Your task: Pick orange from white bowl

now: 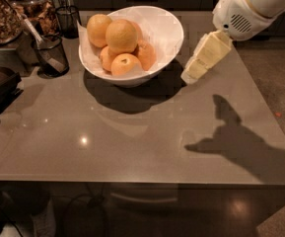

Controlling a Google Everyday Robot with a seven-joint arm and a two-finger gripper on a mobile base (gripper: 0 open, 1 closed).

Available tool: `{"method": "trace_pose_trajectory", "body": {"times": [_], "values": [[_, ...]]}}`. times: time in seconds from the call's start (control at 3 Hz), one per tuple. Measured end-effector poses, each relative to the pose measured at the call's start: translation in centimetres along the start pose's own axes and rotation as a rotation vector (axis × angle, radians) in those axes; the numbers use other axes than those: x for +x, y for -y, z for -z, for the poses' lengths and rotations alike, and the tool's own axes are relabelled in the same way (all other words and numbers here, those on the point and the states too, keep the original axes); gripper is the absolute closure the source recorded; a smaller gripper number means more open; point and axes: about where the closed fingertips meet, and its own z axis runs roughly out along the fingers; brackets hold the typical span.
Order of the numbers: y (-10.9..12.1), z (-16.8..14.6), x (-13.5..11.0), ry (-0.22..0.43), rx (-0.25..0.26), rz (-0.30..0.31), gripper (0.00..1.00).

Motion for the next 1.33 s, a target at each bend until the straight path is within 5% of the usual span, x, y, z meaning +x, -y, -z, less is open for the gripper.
{"method": "trace_pose_trajectory", "body": {"times": [0.67,1.33], "values": [[0.0,-0.8,-0.9,0.043,0.038,0.028,0.0],[2.0,-6.5,-7.7,0.184,0.073,0.14,0.0]]}}
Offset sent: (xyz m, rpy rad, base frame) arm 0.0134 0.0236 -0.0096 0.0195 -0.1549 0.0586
